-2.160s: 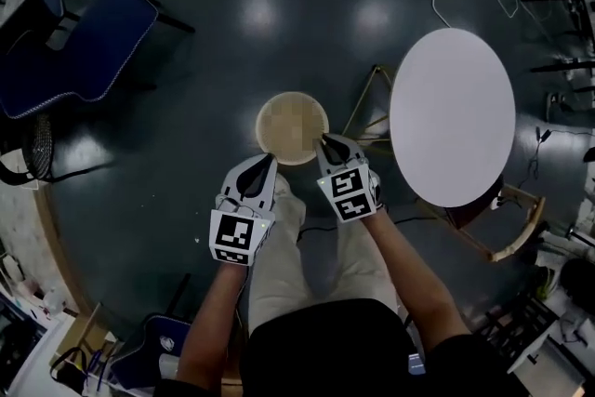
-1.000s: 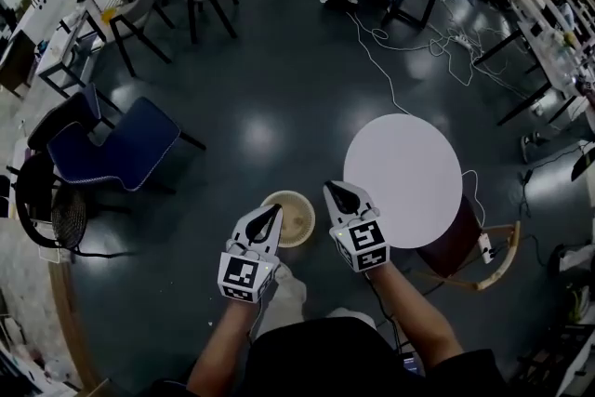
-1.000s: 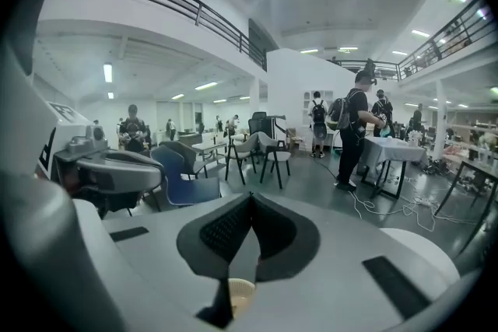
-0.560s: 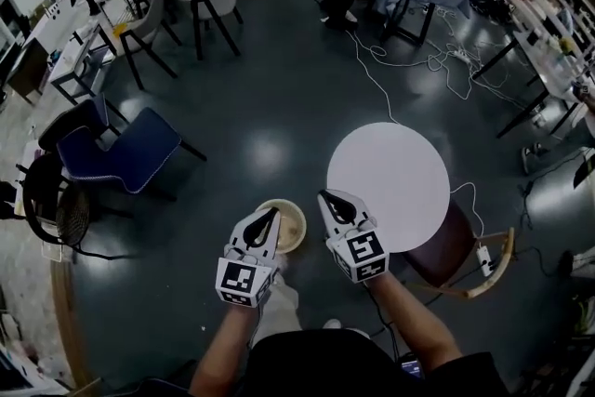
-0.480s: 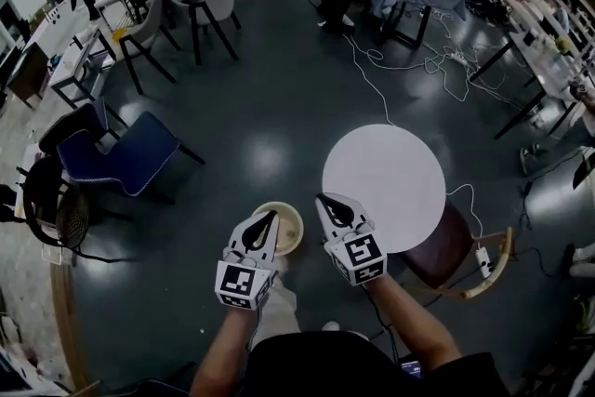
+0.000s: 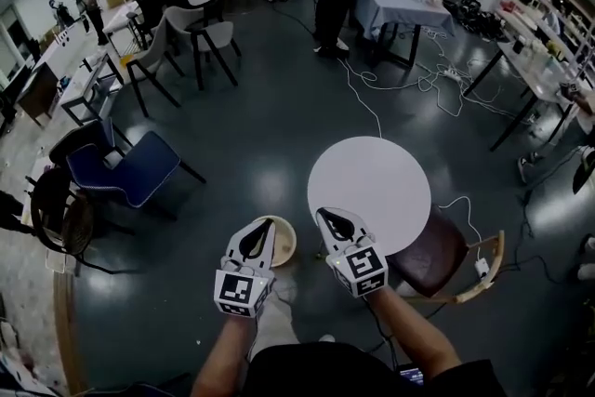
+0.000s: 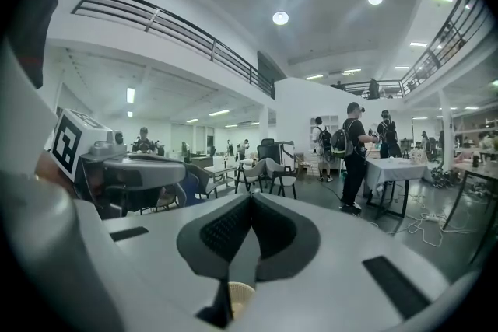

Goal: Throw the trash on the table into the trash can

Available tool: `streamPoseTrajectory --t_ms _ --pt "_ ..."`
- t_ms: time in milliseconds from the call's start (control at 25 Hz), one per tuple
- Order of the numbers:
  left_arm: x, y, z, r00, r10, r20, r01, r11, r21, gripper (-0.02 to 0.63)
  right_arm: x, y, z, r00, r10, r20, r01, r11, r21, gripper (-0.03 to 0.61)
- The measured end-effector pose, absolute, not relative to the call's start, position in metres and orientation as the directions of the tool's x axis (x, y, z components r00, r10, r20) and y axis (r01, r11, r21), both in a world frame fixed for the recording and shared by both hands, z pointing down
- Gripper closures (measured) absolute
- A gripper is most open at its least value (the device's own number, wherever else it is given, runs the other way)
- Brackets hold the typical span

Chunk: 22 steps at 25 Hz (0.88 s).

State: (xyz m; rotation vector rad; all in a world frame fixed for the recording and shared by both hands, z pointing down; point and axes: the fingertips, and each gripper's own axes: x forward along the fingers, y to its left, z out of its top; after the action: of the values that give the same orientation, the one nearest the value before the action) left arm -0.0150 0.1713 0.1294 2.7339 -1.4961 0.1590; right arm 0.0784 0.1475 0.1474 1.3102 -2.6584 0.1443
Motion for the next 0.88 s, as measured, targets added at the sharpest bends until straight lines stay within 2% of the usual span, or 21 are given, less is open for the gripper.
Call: streamPoseTrajectory --t_ms 880 --pt "0.072 0.307 0.095 0.544 -0.836 0.070 -0.829 -0.548 -0.113 0.598 0.152 0.291 0.109 -0.615 -0.777 0.133 -0.783 0.621 0.010 0.561"
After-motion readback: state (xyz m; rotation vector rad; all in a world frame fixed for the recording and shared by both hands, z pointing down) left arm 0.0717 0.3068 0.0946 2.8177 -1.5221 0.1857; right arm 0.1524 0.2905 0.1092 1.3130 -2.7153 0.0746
